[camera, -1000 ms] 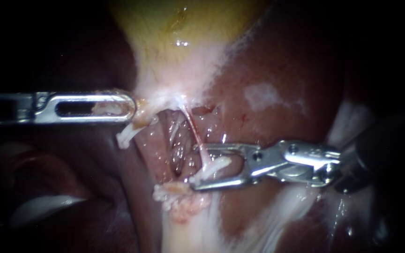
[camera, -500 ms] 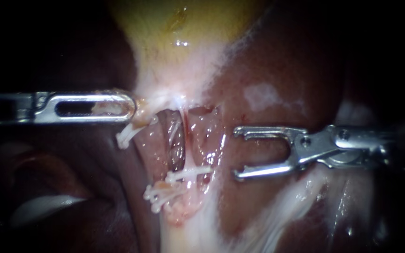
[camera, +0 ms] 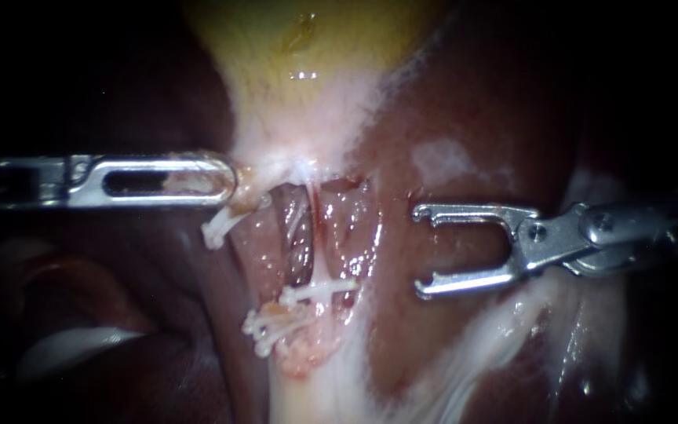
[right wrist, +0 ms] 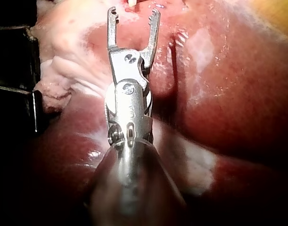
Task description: Going back first clip right tube
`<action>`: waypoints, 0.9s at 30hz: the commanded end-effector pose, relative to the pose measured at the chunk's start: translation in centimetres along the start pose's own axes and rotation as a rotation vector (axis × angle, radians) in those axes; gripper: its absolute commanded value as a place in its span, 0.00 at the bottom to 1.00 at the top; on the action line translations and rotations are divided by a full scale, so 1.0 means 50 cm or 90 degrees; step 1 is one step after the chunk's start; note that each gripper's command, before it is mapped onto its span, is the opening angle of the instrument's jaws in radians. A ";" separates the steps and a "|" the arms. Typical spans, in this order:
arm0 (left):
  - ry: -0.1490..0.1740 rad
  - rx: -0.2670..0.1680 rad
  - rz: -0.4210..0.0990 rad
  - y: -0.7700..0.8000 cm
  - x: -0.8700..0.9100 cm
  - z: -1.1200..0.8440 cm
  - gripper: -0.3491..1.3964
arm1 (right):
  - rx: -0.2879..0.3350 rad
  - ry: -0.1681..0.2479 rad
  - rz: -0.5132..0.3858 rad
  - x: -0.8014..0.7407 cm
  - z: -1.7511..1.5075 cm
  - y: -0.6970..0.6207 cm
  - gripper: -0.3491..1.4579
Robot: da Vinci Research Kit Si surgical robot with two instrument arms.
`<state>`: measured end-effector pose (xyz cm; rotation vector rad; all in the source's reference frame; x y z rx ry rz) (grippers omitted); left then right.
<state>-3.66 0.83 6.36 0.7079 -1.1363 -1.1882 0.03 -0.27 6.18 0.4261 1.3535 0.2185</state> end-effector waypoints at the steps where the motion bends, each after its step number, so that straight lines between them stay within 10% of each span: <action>1: 0.005 -0.010 0.005 0.0008 0.0004 0.0012 0.00 | 0.000 0.000 0.000 0.0000 -0.0001 0.0000 0.47; 14: 0.011 -0.033 0.020 0.0074 0.0020 0.0123 0.00 | 0.000 0.000 -0.004 0.0000 -0.0002 -0.0002 0.47; 27: 0.016 -0.034 0.021 0.0080 0.0024 0.0135 0.00 | 0.000 0.000 -0.003 0.0003 0.0000 -0.0003 0.47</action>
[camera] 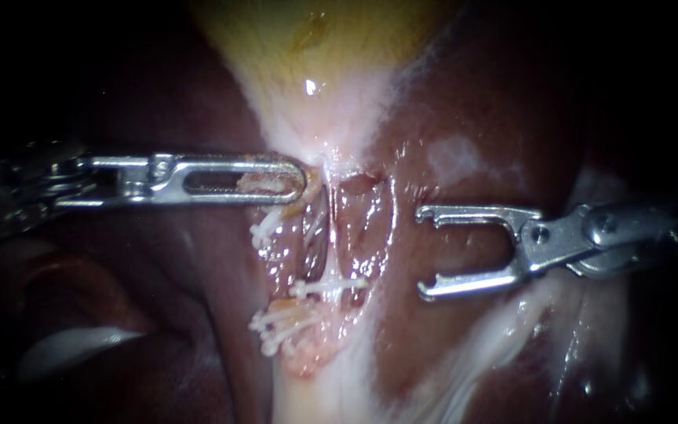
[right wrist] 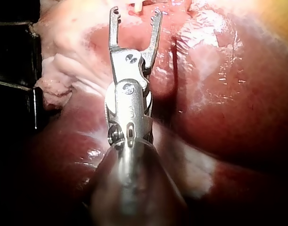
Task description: Going back first clip right tube
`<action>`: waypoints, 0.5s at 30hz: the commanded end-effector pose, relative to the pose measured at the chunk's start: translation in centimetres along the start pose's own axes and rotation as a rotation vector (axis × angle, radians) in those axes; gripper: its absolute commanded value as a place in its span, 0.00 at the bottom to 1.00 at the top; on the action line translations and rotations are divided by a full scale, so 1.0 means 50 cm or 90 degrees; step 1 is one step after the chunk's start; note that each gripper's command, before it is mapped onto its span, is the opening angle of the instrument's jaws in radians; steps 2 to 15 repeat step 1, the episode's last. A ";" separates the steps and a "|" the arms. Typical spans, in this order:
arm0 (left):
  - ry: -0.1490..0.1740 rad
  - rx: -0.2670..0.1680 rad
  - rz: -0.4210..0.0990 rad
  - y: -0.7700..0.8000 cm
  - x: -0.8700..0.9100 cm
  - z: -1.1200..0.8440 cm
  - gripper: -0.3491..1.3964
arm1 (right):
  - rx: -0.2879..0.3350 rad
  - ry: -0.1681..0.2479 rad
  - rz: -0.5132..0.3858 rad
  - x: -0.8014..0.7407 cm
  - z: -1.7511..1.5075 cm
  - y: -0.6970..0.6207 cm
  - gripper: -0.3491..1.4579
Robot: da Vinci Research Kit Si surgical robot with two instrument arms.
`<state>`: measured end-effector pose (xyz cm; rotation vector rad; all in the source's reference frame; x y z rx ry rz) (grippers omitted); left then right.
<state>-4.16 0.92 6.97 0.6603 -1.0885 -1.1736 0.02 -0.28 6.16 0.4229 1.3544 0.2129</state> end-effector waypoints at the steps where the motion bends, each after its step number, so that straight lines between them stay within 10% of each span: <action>1: 0.000 -0.001 0.000 0.0000 0.0000 0.0000 0.00 | 0.000 0.000 0.000 0.0001 0.0001 0.0000 0.47; 15: 0.000 -0.001 0.000 0.0000 0.0000 0.0000 0.00 | 0.000 0.000 0.000 0.0001 0.0001 0.0000 0.47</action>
